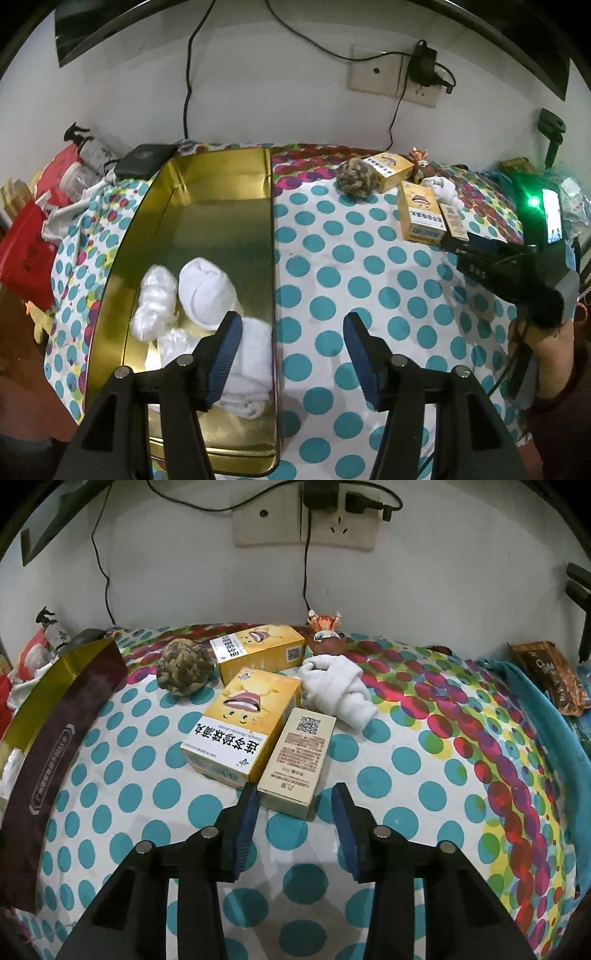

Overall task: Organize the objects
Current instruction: 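Move both grippers back toward the boxes on the bedspread, then grasp the small beige box with the right gripper and lift it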

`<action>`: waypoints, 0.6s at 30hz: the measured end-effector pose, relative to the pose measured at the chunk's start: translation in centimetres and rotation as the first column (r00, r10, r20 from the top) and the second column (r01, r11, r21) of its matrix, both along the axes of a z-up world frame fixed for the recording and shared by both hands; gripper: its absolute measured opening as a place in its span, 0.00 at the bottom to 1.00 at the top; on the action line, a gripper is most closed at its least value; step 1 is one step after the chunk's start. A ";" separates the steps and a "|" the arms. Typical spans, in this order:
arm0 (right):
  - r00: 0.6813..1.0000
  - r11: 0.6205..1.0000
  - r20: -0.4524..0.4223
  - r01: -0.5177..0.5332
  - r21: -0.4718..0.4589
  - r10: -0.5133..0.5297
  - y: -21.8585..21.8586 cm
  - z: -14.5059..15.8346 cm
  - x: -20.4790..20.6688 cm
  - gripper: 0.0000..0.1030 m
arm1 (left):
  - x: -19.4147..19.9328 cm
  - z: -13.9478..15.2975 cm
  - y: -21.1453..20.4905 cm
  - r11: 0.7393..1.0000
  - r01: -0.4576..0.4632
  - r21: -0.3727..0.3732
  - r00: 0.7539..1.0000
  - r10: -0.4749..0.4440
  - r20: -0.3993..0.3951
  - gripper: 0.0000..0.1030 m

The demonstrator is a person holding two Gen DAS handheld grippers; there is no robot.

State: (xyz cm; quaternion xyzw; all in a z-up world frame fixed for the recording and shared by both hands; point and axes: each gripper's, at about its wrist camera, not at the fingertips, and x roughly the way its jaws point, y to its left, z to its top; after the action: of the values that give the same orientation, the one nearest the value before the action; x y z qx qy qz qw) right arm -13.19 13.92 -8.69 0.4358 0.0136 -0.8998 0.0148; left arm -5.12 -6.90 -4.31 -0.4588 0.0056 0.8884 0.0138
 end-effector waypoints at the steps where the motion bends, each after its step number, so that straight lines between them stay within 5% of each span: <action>1: 1.000 1.000 0.000 0.002 0.002 -0.002 0.0 -0.1 -0.1 0.35 | 0.0 0.2 0.2 1.000 0.007 -0.005 1.000 -0.007 -0.008 0.57; 13: 1.000 1.000 -0.014 0.014 -0.014 -0.014 1.0 -0.5 -0.6 0.27 | -2.1 1.3 4.5 0.993 0.111 -0.044 0.993 -0.113 -0.043 0.57; 18: 0.999 0.999 -0.016 0.029 -0.033 -0.029 2.0 -0.8 -0.1 0.27 | -3.9 0.9 7.6 0.979 0.203 0.002 0.979 -0.203 -0.033 0.58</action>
State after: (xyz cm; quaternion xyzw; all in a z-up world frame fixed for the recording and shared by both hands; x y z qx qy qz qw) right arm -13.25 15.93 -9.49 0.4283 -0.0075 -0.9036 0.0087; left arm -9.07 0.69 -3.46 -0.4410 0.0501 0.8898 0.1058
